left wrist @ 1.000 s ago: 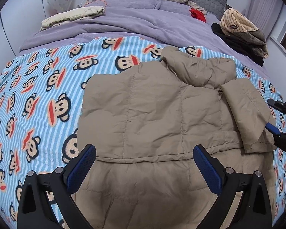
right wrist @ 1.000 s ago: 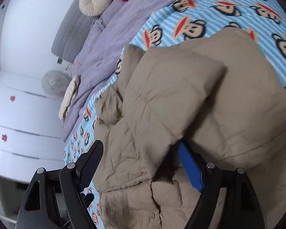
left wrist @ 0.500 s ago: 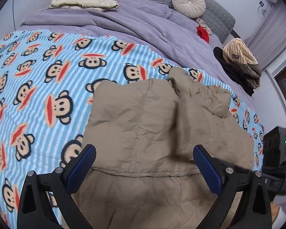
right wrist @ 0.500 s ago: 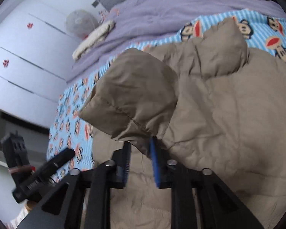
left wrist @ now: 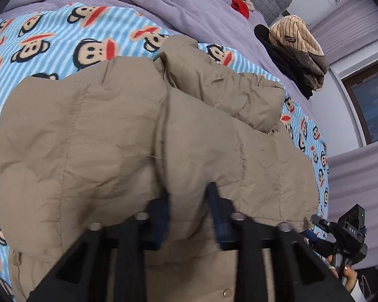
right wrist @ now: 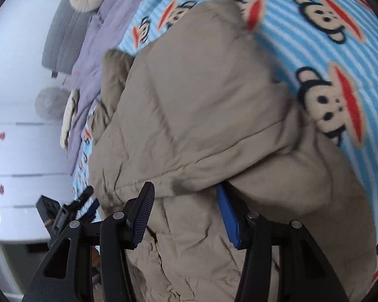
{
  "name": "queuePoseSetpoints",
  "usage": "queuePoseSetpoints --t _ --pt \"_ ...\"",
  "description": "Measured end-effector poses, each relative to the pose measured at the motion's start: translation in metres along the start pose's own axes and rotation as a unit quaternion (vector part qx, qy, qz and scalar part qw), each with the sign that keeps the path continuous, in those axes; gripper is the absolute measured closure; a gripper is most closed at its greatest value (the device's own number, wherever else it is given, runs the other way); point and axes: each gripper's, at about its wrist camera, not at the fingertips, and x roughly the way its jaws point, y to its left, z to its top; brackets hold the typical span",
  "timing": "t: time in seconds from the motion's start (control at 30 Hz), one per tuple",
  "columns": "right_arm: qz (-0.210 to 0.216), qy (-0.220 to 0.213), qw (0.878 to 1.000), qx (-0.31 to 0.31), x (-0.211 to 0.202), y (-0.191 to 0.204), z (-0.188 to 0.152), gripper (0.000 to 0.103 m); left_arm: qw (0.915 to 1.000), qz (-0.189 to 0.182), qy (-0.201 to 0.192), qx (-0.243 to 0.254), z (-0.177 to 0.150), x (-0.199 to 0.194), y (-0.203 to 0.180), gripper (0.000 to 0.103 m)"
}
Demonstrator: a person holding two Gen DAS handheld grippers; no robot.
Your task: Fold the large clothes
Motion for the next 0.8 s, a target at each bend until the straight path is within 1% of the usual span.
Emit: queuePoseSetpoints --t 0.03,0.07,0.1,0.17,0.27,0.33,0.4,0.47,0.53,0.57,0.6,0.63,0.67,0.7,0.73,0.8 --pt "0.006 -0.018 1.0 0.011 -0.005 -0.005 0.007 0.049 1.0 -0.002 -0.004 0.0 -0.001 -0.003 -0.001 0.092" --pt "0.004 -0.036 0.999 0.012 -0.009 -0.007 0.014 0.072 0.9999 0.001 -0.013 0.005 -0.004 -0.008 -0.003 0.092" --pt "-0.008 -0.049 0.999 0.003 -0.012 -0.007 0.021 0.098 0.9997 0.007 -0.017 0.013 -0.007 -0.011 -0.004 0.092" --pt "-0.027 -0.067 0.997 -0.023 -0.016 -0.002 0.035 0.098 0.9989 0.037 -0.016 0.023 -0.016 -0.013 0.0 0.092" --pt "-0.033 -0.045 0.998 -0.033 -0.005 -0.003 0.043 0.098 0.9977 0.067 0.007 0.009 -0.029 -0.003 0.019 0.092" --pt "-0.039 -0.029 0.998 -0.037 0.005 -0.01 0.042 0.098 0.9976 0.069 0.012 -0.002 -0.035 -0.003 0.027 0.092" --pt "-0.04 -0.023 0.998 -0.042 0.01 -0.013 0.038 0.098 0.9972 0.074 0.009 -0.002 -0.039 -0.007 0.028 0.092" --pt "-0.024 -0.018 0.999 -0.031 0.008 -0.02 0.035 0.095 0.9965 0.083 -0.001 0.0 -0.039 -0.017 0.027 0.092" --pt "-0.011 -0.013 1.0 -0.014 0.004 -0.025 0.034 0.094 0.9974 0.071 -0.01 -0.005 -0.034 -0.026 0.028 0.092" --pt "-0.002 -0.01 1.0 -0.009 0.002 -0.026 0.032 0.089 0.9979 0.064 -0.011 -0.008 -0.029 -0.029 0.028 0.082" --pt "0.006 -0.009 1.0 -0.006 0.0 -0.027 0.03 0.073 0.9978 0.065 -0.012 -0.008 -0.025 -0.032 0.027 0.044" --pt "0.015 -0.008 1.0 -0.005 -0.003 -0.028 0.027 0.06 0.997 0.074 -0.021 -0.006 -0.022 -0.035 0.025 0.024" --pt "0.027 -0.009 1.0 -0.005 -0.006 -0.028 0.025 0.036 0.9954 0.086 -0.044 0.003 -0.02 -0.041 0.021 0.006" --pt "0.035 -0.012 0.999 -0.006 -0.009 -0.028 0.022 0.031 0.9944 0.087 -0.058 0.017 -0.018 -0.045 0.016 0.006" --pt "0.035 -0.013 0.999 -0.008 -0.008 -0.025 0.021 0.031 0.9949 0.081 -0.054 0.027 -0.014 -0.042 0.012 0.006" --pt "0.034 -0.012 0.999 -0.008 -0.006 -0.025 0.021 0.031 0.9963 0.075 -0.034 0.025 -0.006 -0.029 0.007 0.006"
